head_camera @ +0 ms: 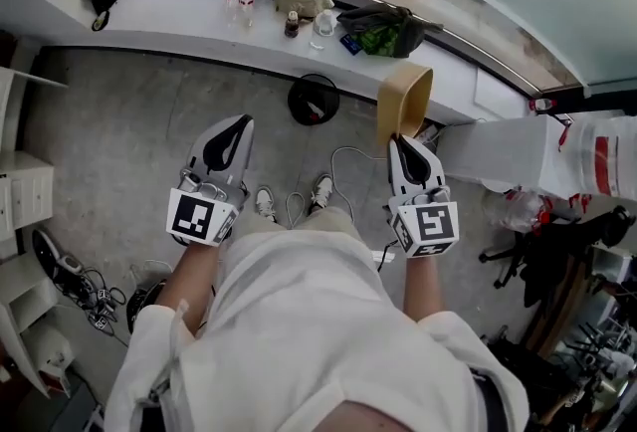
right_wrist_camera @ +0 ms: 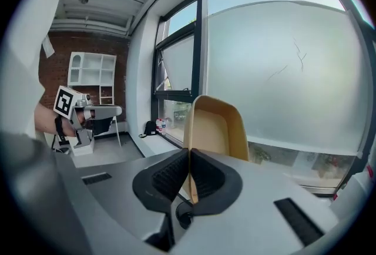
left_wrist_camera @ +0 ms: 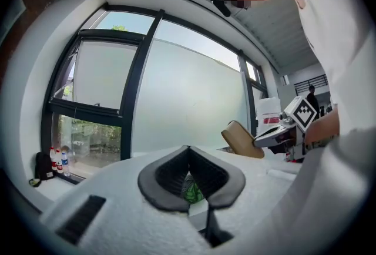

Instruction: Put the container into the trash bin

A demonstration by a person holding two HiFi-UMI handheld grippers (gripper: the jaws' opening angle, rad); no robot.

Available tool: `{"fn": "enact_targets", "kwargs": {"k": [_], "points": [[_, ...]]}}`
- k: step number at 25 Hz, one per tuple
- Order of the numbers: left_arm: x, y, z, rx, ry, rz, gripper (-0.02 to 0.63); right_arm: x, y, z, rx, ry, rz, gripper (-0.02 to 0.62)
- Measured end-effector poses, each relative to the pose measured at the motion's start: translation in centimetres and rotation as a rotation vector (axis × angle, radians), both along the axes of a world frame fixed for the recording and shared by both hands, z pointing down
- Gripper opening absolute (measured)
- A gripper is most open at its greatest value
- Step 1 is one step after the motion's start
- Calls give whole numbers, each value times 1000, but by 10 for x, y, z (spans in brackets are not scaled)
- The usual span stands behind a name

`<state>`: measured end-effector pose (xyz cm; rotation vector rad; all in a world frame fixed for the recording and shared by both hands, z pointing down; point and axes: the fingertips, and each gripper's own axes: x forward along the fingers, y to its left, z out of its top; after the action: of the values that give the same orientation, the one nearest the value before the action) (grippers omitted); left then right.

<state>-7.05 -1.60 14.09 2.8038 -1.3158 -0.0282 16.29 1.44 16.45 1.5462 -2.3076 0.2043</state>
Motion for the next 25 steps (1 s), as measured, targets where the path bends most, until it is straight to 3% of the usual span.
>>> {"fn": "enact_targets", "kwargs": {"k": [9, 17, 25], "points": [[36, -31, 22, -52, -62, -111, 18, 38, -54, 46, -61, -15, -113, 14], [43, -45, 86, -144, -81, -160, 18, 32, -91, 130, -140, 43, -219, 14], [34, -78, 185, -216, -51, -104, 18, -1, -101, 242, -282, 116, -244, 14]]}}
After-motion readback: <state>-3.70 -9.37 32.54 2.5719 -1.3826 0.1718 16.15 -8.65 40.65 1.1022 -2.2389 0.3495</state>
